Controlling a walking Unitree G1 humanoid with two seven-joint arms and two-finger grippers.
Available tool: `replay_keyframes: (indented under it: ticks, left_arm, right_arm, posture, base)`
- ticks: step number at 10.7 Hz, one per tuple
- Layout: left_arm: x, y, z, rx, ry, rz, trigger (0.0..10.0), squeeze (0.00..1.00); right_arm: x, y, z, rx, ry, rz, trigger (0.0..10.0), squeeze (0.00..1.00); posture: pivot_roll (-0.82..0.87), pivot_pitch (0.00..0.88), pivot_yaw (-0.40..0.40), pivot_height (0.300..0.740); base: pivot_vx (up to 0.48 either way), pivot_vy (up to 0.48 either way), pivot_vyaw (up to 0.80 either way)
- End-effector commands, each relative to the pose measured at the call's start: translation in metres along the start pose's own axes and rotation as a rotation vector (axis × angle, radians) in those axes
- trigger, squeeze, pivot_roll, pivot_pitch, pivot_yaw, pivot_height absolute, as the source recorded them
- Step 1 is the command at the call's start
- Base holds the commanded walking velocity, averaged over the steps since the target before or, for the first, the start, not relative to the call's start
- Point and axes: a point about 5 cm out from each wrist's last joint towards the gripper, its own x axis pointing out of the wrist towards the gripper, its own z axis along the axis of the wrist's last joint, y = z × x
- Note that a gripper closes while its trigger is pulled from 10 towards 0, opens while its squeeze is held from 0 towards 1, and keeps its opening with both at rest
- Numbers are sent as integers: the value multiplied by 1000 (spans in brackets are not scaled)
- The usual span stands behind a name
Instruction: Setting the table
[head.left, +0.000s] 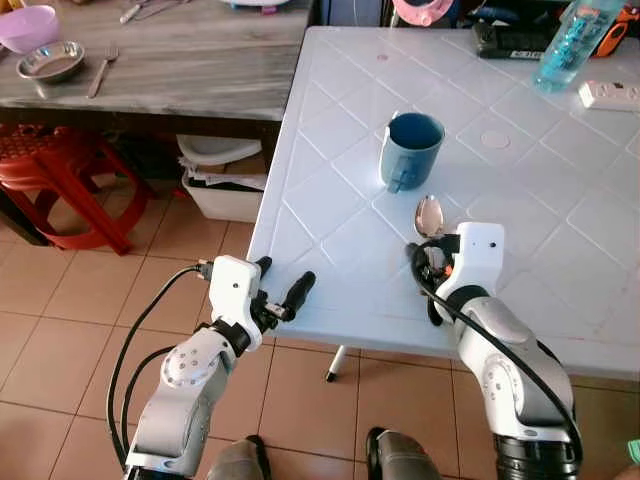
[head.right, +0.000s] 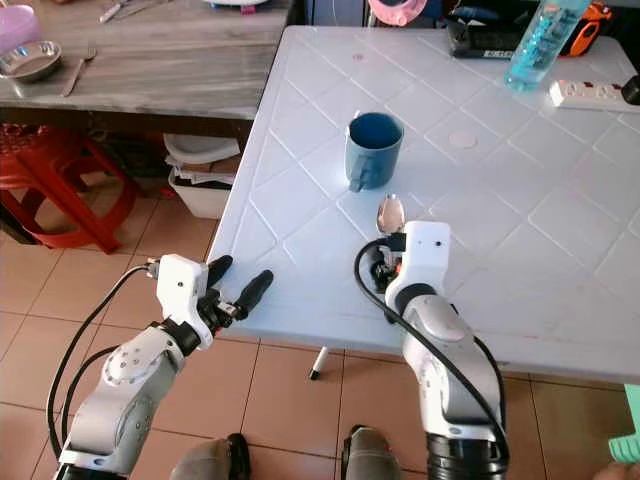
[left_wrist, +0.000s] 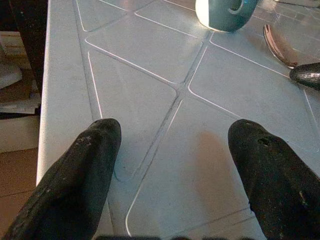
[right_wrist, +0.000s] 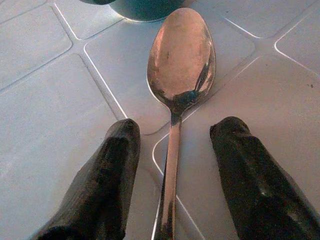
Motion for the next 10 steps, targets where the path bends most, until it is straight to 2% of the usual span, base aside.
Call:
replay_keyframes:
  ticks: [1, 2, 3, 4, 5, 6, 10]
  left_arm:
    - [-4, 1, -10, -14, 54, 6, 10000, 0]
    - [-3, 1, -10, -15, 56, 4, 10000, 0]
    - [-4, 0, -10, -16, 58, 2, 10000, 0]
    - [-4, 0, -10, -17, 60, 3, 10000, 0]
    - [-5, 0, -10, -18, 61, 2, 10000, 0]
    - [-5, -1, -10, -20, 65, 2, 10000, 0]
    - [-7, -2, -11, -25, 74, -13, 10000, 0]
  right_arm:
    - [-3, -8, -53, 48, 273, -22, 0, 0]
    - [4, -18, -49, 15, 260, -37, 1451, 0]
    - [10, -26, -45, -12, 254, -55, 4980, 0]
    - [12, -29, -45, -39, 258, -64, 10000, 0]
    - [12, -32, -48, -61, 270, -85, 10000, 0]
    - [12, -31, -54, -46, 285, -61, 0, 0]
    - [6, -34, -67, -31, 318, -94, 0, 0]
  posture:
    - [-70, 199, 66, 740]
    - [-69, 199, 68, 740]
    - [-64, 201, 68, 740]
    - [-61, 202, 66, 740]
    - [-59, 206, 64, 740]
    - [-60, 208, 63, 740]
    - [-64, 219, 69, 740]
  base:
    - [0, 0, 0]
    - [0, 0, 0]
    - [0, 0, 0]
    - [0, 0, 0]
    - [0, 0, 0]
    - [0, 0, 0]
    - [0, 0, 0]
